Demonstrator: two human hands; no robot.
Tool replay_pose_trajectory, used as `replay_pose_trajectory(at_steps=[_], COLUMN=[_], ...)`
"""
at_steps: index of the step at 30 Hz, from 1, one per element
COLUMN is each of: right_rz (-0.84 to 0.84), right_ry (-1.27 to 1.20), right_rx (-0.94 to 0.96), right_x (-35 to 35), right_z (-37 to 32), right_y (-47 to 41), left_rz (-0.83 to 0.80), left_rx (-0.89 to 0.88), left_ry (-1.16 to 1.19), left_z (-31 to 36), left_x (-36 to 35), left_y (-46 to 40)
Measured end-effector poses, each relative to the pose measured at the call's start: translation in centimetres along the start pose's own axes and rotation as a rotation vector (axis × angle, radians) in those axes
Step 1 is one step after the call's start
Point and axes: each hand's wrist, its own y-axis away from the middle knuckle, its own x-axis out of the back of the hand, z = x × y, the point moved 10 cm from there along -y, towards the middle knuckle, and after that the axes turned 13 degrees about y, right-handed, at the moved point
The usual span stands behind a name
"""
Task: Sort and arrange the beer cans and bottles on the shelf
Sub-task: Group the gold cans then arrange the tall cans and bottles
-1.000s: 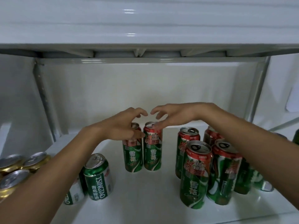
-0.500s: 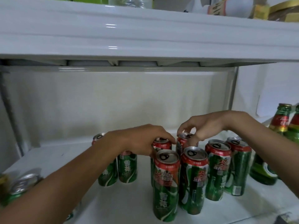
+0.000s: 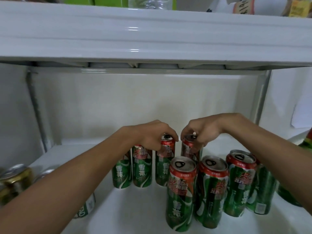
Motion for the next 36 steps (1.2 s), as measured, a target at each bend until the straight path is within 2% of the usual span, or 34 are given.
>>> replay_pose_trajectory(at_steps=[8, 21, 24, 26, 27, 29, 31, 33, 36], right_rz=[0.046, -0.025, 0.010, 0.132, 0.205, 0.259, 0.123, -0.033, -0.056], right_ry=[0.006, -0.119, -0.140, -0.054, -0.016, 0.022, 0.021, 0.018, 0.027], right_rx=[0.049, 0.028, -0.007, -0.062, -0.091, -0.099, -0.074, -0.066, -0.033], right_x=[0.8, 0.8, 1.2, 2.5, 3.2, 3.1, 0.7, -2.1, -4.1], right_z=[-0.7, -0.8, -0.3, 0.7, 1.2, 1.3, 0.0, -2.0, -3.9], right_y=[-2.8, -3.6, -2.0, 0.8, 2.7, 6.5, 9.2, 10.7, 10.5], left_rz=[0.010, -0.062, 0.093, 0.246, 0.266, 0.181, 0.055, 0.021, 0.055], left_rx=[0.138, 0.166, 0.054, -0.075, -0.125, -0.167, -0.141, -0.138, -0.134], left_ry=[-0.022, 0.117, 0.148, 0.278, 0.349, 0.369, 0.306, 0.267, 0.343], left_z=[-2.7, -2.8, -0.5, 2.2, 3.5, 5.7, 6.9, 7.3, 7.5], left_x=[0.3, -0.1, 2.0, 3.6, 3.5, 1.5, -1.6, -3.5, -4.3], left_y=[-0.5, 0.4, 1.9, 4.4, 5.8, 7.7, 8.3, 8.0, 7.2])
